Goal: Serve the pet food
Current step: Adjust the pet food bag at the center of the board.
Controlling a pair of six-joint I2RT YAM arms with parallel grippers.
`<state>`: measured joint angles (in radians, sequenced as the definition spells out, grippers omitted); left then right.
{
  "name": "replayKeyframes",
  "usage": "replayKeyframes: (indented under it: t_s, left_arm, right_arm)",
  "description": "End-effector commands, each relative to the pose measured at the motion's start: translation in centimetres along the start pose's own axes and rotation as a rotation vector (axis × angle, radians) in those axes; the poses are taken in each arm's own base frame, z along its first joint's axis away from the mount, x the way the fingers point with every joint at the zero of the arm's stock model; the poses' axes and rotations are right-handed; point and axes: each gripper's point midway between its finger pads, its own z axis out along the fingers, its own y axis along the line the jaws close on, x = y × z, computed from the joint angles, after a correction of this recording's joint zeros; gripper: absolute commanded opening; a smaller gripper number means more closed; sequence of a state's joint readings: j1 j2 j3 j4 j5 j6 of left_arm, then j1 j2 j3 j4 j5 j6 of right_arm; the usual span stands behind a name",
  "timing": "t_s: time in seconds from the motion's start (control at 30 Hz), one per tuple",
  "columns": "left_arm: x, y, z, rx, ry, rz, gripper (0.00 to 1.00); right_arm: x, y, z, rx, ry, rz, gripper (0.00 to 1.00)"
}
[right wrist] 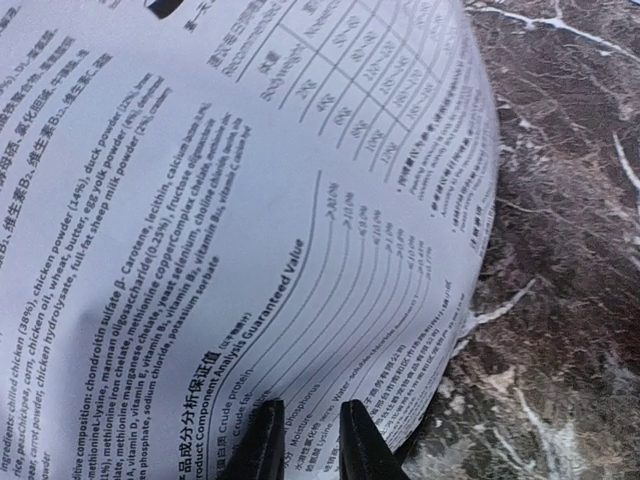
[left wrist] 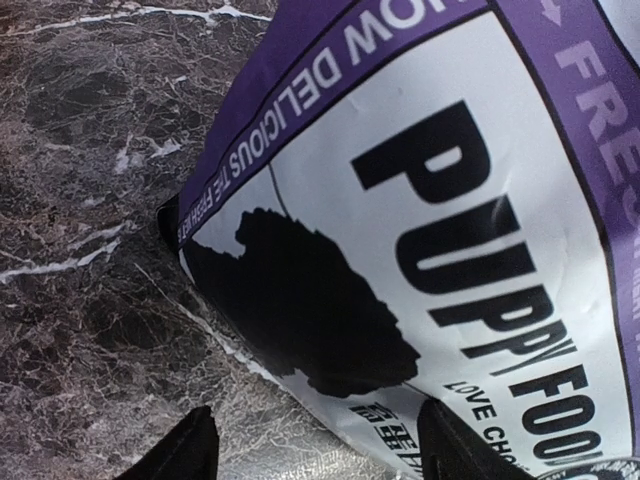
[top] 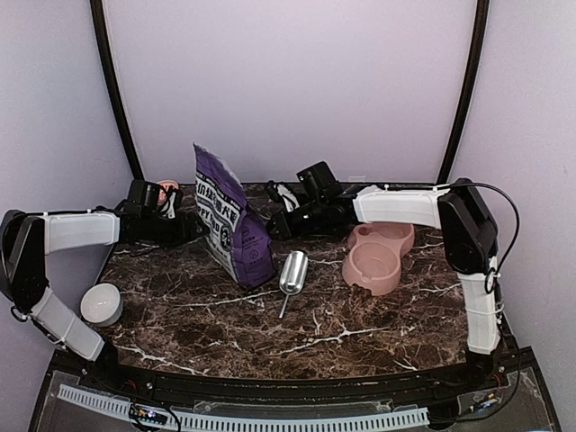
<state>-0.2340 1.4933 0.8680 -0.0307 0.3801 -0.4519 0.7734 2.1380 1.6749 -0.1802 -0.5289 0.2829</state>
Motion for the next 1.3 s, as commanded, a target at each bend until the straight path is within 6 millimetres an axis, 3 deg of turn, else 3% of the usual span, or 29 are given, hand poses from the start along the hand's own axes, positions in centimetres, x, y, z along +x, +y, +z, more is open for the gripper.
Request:
replayKeyframes:
  t_s: [0.0,0.33,0.57,0.8,0.97,1.13,1.27]
  left_arm:
    - [-1.3,-0.8,-0.2,0.009,-0.030,0.035,0.70]
    - [-3.1,-0.5,-1.8,-0.084,-0.047,0.105,0.69]
    - [-5.2,-1.0,-4.6,-0.159,-0.110,0.182,0.70]
    - [-8.7,-3.0,-8.3,-0.188,-0.223,0.271,0.70]
    - [-10.6,-5.1,-10.6,-0.162,-0.286,0.300,0.70]
    - [-11.7,-7.9,-12.5,-0.068,-0.334,0.304,0.71]
    - [-12.5,-10.2,-13.6,0.028,-0.365,0.296,0.71]
  right_arm:
    - [-0.4,5.5,1.7,-0.166,-0.015,-0.021,0.20]
    - [-0.9,9.9,3.6,-0.287,-0.019,-0.024,0.20]
    - [-1.8,8.7,2.8,-0.180,-0.047,-0.056,0.22]
    - [-4.6,5.9,-1.5,-0.017,-0.132,-0.068,0.26]
    - [-7.9,4.9,-5.4,0.067,-0.215,-0.074,0.27]
    - [-11.2,5.8,-9.0,0.057,-0.328,-0.068,0.30]
    - [-13.6,8.2,-10.6,-0.059,-0.404,-0.032,0.35]
